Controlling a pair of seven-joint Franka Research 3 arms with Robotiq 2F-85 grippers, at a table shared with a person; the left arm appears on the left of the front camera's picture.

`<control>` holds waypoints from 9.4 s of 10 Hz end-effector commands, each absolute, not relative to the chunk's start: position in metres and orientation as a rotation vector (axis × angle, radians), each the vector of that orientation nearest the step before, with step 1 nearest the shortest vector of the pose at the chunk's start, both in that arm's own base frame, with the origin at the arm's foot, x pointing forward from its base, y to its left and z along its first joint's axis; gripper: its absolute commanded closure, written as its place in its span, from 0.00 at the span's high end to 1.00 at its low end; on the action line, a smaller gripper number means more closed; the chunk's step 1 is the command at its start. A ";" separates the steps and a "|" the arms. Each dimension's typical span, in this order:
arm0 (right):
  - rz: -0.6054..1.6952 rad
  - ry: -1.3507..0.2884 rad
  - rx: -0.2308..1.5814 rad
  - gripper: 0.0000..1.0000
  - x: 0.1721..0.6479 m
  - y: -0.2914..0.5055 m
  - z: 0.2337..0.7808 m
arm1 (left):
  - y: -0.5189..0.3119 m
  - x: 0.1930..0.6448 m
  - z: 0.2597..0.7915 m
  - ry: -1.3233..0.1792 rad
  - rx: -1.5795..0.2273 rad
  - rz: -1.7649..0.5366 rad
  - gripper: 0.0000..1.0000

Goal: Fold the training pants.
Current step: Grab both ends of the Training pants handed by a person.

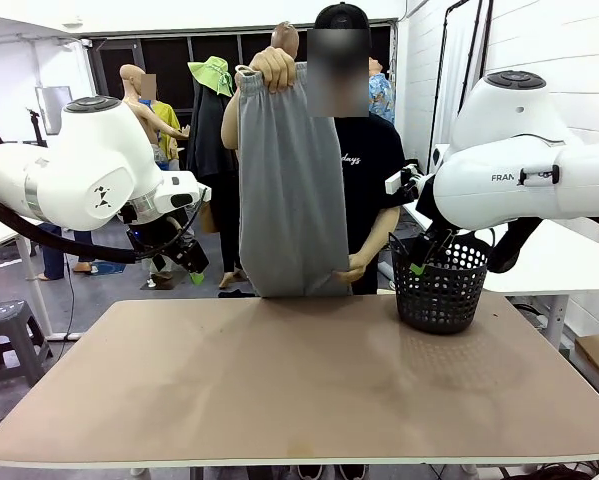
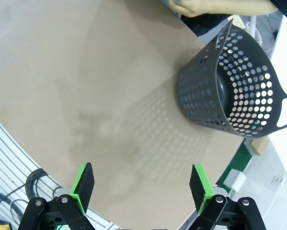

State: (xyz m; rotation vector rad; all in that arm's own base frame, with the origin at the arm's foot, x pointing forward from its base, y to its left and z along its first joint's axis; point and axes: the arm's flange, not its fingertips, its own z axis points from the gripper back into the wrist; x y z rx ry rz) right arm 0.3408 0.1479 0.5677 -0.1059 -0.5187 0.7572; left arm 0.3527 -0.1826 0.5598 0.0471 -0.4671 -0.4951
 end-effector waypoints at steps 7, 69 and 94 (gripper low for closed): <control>0.757 -0.520 -0.106 1.00 0.341 0.148 0.567 | -0.183 0.353 0.560 -0.475 0.046 -0.496 1.00; 1.610 -1.139 0.352 1.00 0.390 0.131 0.509 | -0.209 0.420 0.533 -1.033 -0.178 -1.544 1.00; 1.696 -1.307 0.772 1.00 0.366 0.143 0.525 | -0.238 0.382 0.539 -1.183 -0.579 -1.532 1.00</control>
